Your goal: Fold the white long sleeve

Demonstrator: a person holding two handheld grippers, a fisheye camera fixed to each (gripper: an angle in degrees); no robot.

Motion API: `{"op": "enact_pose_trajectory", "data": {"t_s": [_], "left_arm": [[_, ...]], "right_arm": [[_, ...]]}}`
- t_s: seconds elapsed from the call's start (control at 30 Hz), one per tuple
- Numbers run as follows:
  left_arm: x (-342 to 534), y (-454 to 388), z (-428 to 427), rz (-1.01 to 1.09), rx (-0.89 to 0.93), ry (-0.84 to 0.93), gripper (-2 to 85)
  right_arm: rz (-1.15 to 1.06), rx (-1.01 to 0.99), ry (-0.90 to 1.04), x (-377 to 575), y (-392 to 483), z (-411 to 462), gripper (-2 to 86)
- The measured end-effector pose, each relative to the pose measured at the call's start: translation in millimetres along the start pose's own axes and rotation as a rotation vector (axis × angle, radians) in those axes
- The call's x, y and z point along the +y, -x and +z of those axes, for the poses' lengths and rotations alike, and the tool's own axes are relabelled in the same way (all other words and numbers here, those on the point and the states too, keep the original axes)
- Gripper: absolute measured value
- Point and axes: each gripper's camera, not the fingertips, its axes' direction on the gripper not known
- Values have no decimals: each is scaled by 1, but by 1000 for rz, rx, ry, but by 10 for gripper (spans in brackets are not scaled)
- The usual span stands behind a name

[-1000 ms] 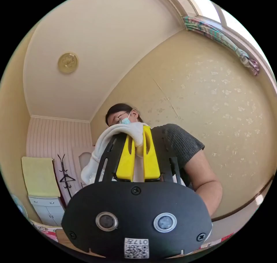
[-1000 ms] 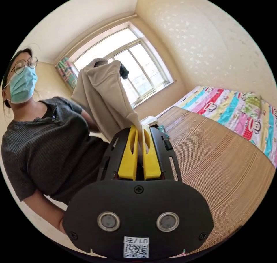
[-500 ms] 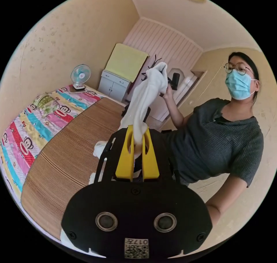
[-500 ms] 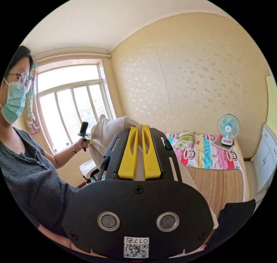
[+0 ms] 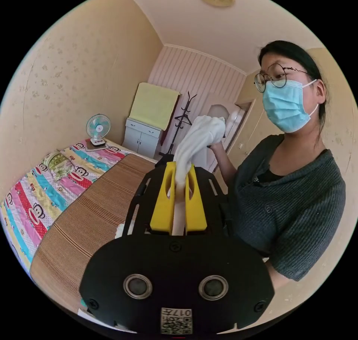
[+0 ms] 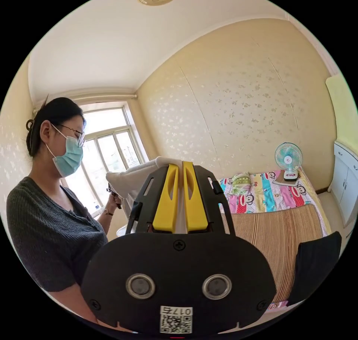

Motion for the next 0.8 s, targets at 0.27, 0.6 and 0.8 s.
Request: {"op": "enact_pose_trajectory", "data": {"t_s": [0.27,0.6,0.8], "left_arm": [[-55,238,73,-457,-136,225,37],[98,476,138,-1257,-524,201,84],[211,447,241,-1401,-534,559,126]], "right_arm": [[301,213,633,-76,-202,237,39],[567,189,1036,30,-395,438,88],[725,76,1286,155,-419,459,133]]}}
